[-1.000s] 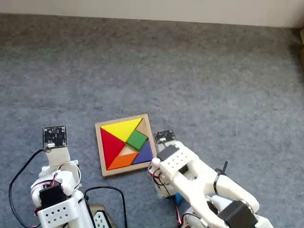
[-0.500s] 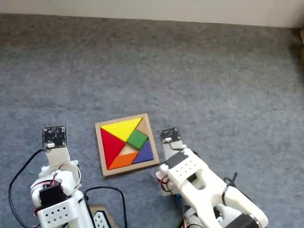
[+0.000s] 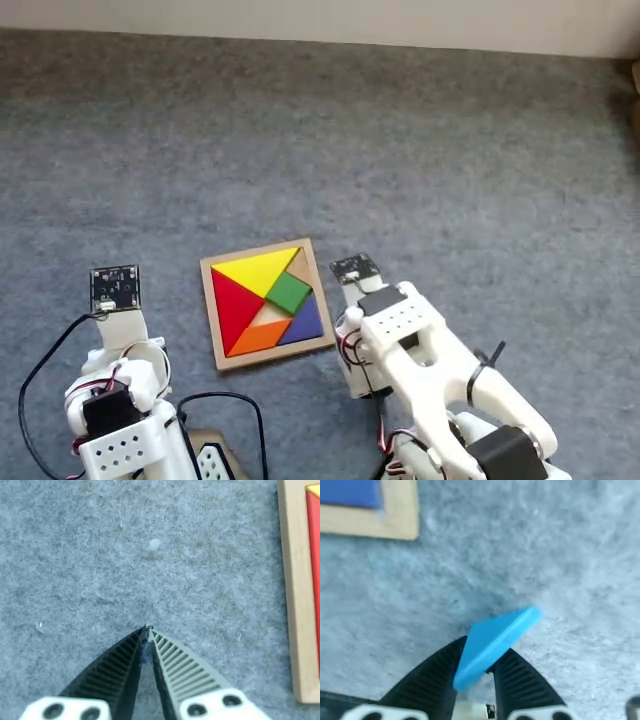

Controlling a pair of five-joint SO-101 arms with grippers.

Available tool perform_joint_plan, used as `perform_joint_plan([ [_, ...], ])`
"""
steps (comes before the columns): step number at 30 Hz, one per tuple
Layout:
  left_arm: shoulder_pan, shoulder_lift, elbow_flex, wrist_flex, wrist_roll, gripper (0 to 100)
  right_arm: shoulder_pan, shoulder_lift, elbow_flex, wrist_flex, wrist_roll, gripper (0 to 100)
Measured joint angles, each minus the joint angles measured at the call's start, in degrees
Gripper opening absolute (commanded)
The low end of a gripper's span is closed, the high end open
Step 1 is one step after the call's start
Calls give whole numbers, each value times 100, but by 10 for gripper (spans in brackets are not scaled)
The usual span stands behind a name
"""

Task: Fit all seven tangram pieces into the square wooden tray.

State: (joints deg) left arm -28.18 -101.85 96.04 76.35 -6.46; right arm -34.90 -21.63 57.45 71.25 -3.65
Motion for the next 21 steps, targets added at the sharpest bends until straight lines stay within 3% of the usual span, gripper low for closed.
perform_joint_plan([
  [8,0,0,0,0,0,6,0,0,-440,343,378,53],
  [16,0,0,0,0,0,6,0,0,-448,-290,431,54],
  [21,0,0,0,0,0,6,0,0,-448,-343,536,190],
])
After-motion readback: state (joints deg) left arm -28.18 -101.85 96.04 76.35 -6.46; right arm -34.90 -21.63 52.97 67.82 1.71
